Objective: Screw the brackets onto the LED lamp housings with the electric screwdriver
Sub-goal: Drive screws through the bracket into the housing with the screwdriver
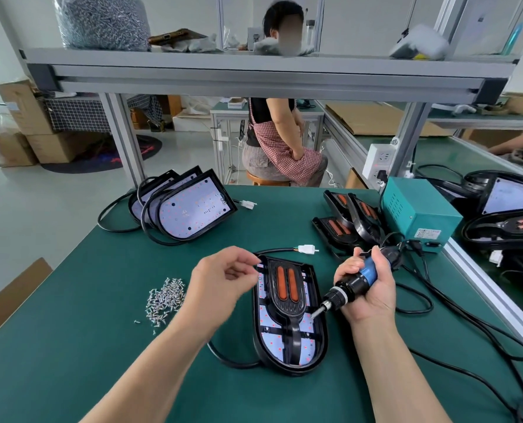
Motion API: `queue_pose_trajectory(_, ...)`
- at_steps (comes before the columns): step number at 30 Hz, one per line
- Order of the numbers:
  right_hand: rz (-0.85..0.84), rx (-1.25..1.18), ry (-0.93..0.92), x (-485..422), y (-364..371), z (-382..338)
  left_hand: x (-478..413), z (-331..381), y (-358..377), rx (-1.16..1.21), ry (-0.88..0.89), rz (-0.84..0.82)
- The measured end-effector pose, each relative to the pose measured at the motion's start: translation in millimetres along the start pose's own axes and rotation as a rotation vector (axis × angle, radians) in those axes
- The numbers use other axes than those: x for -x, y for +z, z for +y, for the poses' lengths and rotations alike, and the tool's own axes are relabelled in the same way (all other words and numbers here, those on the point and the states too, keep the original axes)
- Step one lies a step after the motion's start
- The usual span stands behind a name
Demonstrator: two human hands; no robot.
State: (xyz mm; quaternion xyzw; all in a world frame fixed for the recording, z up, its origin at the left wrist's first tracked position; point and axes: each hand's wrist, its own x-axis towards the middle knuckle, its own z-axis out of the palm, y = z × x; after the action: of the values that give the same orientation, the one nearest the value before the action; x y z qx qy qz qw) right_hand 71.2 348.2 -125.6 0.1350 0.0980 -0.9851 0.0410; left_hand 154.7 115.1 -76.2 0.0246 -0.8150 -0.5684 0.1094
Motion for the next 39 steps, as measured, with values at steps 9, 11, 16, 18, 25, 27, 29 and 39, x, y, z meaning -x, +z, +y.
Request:
queue_pose_trajectory(9, 0.024, -0.116, -0.062, -2, -1, -4, 28, 12, 35, -0.084, 0.045, -0.047)
queue_pose_trajectory(11, 0.035, -0.124, -0.066, -2, -2, -5, 32, 14, 41, -0.128, 0.071, -0.036)
queue_pose_trajectory(16, 0.049, -0.124, -0.076, 0, 0, -4, 36, 18, 54, -0.257, 0.177, 0.055)
queue_pose_trajectory(18, 0.052, -0.132, -0.077, 1, 2, -4, 37, 19, 59, -0.278, 0.21, 0.086)
queue_pose_trajectory(25, 0.065, -0.144, -0.08, 1, 2, -3, 38, 16, 71, -0.256, 0.209, 0.132)
queue_pose_trajectory(27, 0.06, -0.144, -0.068, 1, 2, -3, 38, 14, 72, -0.238, 0.2, 0.123)
queue_pose_trajectory(29, 0.063, -0.157, -0.062, 2, 2, -3, 38, 13, 74, -0.222, 0.196, 0.124)
queue_pose_trajectory(39, 0.087, -0.169, -0.076, 3, 3, -3, 42, 12, 77, -0.258, 0.201, 0.155)
